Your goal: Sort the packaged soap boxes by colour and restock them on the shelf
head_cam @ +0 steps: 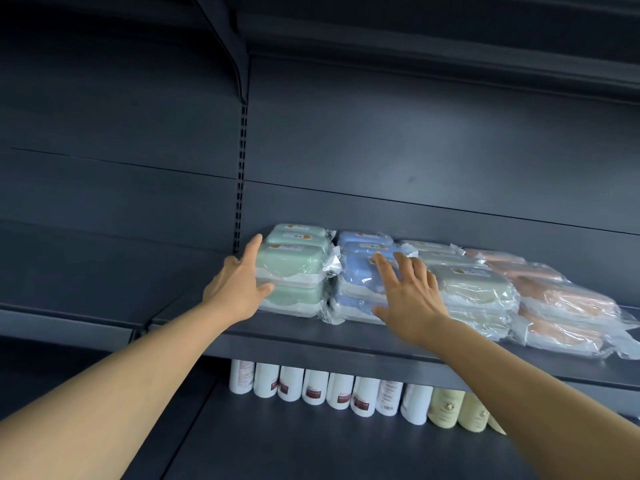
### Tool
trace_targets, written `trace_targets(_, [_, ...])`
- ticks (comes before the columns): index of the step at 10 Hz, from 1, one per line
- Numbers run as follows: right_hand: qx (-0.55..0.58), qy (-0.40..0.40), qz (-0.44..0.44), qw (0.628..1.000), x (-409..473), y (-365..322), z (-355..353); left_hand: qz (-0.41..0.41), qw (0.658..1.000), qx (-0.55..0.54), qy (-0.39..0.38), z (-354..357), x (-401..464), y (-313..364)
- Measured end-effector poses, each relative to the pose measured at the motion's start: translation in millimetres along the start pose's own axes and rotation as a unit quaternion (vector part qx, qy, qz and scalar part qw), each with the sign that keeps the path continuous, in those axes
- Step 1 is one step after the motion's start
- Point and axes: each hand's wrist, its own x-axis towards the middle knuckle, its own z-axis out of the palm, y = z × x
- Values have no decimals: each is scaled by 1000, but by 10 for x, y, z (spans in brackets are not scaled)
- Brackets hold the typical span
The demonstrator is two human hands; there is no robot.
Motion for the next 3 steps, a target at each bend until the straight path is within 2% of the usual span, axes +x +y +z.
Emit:
trace_targets(2, [-1, 5, 11, 1000, -365, 108, -231, 23, 995, 90, 28, -154, -214, 128])
trace_targets(3, [-2, -5, 22, 1000, -595, 226, -371, 80, 985, 149, 40, -279, -368, 267])
